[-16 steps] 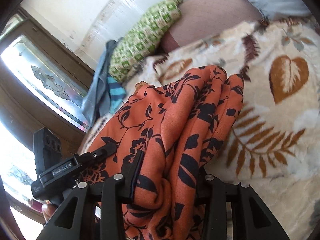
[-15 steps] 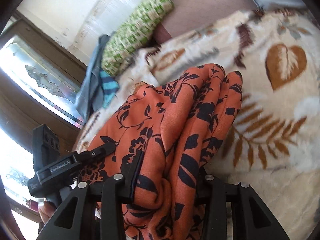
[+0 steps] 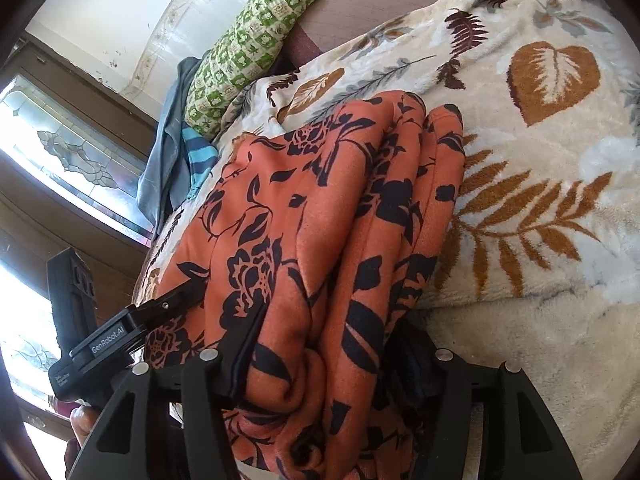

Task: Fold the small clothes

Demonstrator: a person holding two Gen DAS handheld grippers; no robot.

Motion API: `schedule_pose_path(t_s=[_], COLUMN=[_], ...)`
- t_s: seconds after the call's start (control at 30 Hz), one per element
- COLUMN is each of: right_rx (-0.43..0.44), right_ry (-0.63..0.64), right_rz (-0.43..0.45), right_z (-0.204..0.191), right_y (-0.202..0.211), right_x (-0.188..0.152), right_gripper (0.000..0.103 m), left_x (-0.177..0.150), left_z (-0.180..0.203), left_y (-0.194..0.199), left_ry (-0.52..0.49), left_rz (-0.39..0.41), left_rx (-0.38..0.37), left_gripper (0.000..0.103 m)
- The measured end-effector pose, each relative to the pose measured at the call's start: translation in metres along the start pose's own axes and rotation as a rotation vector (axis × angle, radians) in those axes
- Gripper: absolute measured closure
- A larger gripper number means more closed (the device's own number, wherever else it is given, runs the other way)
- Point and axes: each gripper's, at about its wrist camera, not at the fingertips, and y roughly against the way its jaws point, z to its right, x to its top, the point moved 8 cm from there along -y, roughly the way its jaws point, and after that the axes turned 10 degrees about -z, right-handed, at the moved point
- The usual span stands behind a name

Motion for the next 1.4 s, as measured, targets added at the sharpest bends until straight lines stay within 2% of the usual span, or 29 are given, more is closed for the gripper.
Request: schedule_pose_path(t_s=[0.13,0.3,0.43,0.53,0.7,1.0,1.2,1.4], right_rx=[-0.041,-0.135,-0.219,-0.245,-0.248,-0.232,-0.26,-0.265], right_ry=[0.018,0.126,0.231,0.271,0.313,0.39,0.421,0.431], right_rz=[-0.011,0.051,0.112,0.15,0.213,0.312,0.329,0.338], right_z=[0.0,-0.009,-0.018,-0.026,-0.057,-0.131,-0.152,-0.158], right_y=[0.016,0.053,0.086,0.106,0.132,0.17,0.179,0.184], right_x=[-0.012,-0.025,-0.037,-0.043,-0.049,-0.057,-0.067,-0.07], right_gripper=[0.033,0.033,0.033,0.033,0.033,0.033,0.033,0.033], left_x=[-0.016,-0.036,-0.054,-0.065,-0.071,-0.057,-0.053,-0.051], left_z=[-0.003,-0.004,0.002,0.012,0.021,0.02,0.025,0.036], left_y=[0.014,0.032,0.056,0.078,0.115,0.19,0.223,0.239], left_ry=[-0.001,-0.015,-0.073,-0.133,-0.182,-0.112,-0.11,-0.13], left_rz=[0.039,0.09,0.147,0.182,0.215,0.338,0.409,0.446], left_rx=[0.02,0.055,0.13,0.191,0.279,0.351,0.392,0.405], left_gripper=[0.014,0.014,0.015,0.014,0.011,0.009,0.007,0.006])
